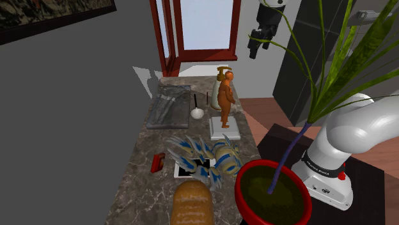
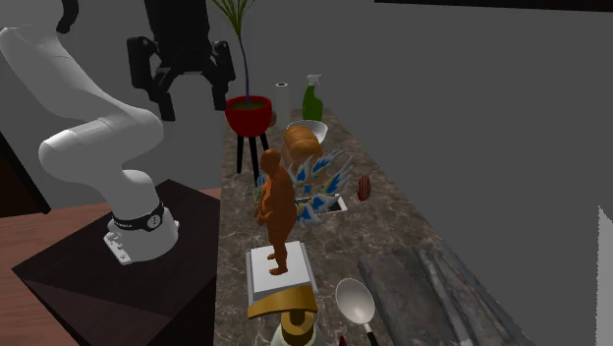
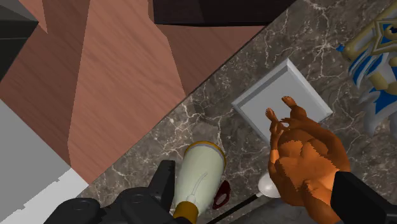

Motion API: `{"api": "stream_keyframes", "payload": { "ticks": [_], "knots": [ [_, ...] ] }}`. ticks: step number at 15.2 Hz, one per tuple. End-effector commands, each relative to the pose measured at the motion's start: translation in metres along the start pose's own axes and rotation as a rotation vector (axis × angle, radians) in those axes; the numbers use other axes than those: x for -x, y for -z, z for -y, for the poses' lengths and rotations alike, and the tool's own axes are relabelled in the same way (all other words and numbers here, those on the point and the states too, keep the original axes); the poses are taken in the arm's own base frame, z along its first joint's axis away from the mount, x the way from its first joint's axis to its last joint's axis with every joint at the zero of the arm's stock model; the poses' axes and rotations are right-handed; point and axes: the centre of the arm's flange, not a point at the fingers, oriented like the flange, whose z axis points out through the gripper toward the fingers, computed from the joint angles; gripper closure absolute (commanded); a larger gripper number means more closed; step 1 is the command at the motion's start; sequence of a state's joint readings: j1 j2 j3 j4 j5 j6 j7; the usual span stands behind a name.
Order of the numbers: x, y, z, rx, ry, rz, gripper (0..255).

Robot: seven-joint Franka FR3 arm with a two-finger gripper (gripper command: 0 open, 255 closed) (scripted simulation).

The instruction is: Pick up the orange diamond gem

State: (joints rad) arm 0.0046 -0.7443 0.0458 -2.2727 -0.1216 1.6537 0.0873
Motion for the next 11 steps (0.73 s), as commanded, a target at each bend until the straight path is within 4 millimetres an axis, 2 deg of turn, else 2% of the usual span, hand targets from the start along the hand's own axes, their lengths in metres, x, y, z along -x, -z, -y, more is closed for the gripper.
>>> {"api": "stream_keyframes", "payload": {
  "ticks": [1,11],
  "knots": [
    [0.000,0.000,0.000,0.000,0.000,0.000,0],
    [0.017,-0.056,0.127,0.054,-0.202,-0.024,0]
  ]
}}
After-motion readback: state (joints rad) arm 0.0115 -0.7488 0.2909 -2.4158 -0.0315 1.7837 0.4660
